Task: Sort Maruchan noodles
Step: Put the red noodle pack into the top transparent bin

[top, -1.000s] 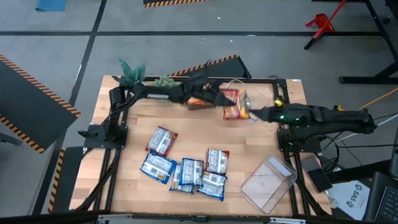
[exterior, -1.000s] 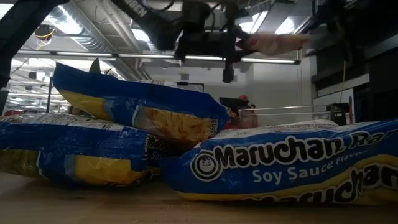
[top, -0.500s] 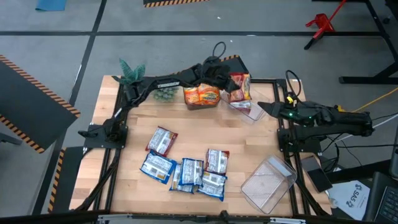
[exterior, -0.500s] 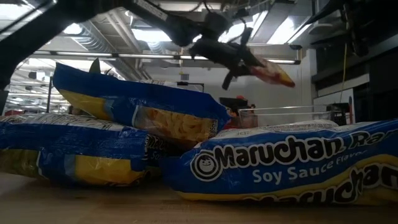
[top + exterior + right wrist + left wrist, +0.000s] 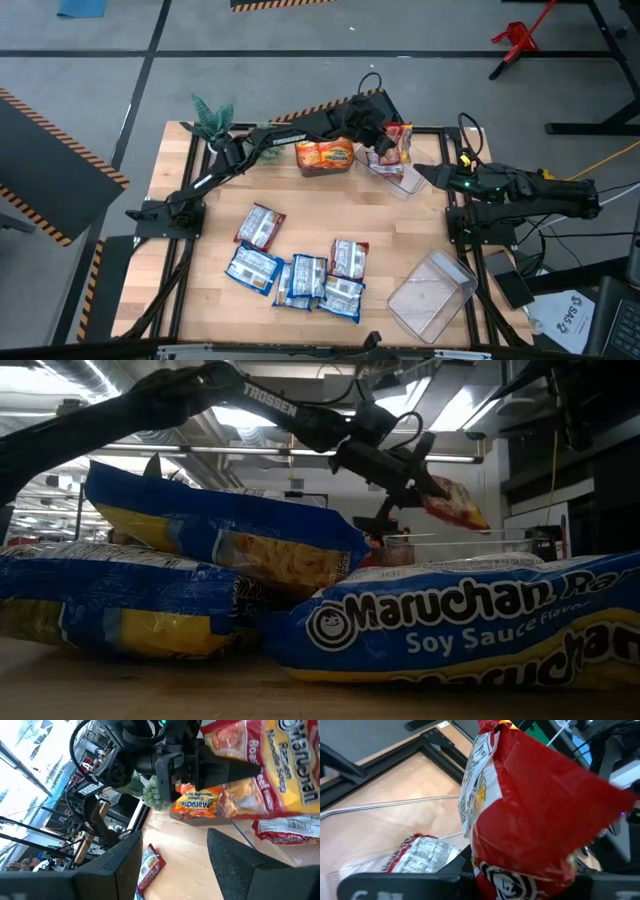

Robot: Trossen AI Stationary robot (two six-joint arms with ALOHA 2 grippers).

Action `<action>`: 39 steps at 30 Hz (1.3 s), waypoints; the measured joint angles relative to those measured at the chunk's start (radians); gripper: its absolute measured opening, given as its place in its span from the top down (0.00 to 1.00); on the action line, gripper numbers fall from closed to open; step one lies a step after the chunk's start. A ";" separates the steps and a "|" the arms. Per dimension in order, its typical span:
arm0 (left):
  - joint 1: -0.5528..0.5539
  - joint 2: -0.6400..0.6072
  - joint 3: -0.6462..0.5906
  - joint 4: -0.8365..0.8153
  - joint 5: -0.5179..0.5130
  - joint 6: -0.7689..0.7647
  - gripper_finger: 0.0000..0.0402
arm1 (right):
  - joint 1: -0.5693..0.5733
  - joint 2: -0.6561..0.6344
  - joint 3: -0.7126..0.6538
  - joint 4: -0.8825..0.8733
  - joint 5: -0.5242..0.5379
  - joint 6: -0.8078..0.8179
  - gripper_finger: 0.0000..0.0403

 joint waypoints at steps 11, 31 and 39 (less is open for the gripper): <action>-0.086 0.013 0.002 -0.054 -0.047 0.275 0.83 | 0.000 0.025 0.000 -0.007 -0.008 -0.011 0.49; -0.083 0.011 0.002 -0.039 -0.035 0.440 0.61 | 0.000 0.033 0.000 -0.047 -0.005 -0.016 0.49; -0.069 0.002 0.027 -0.078 -0.097 0.443 0.56 | 0.000 0.119 0.000 -0.139 0.043 0.029 0.49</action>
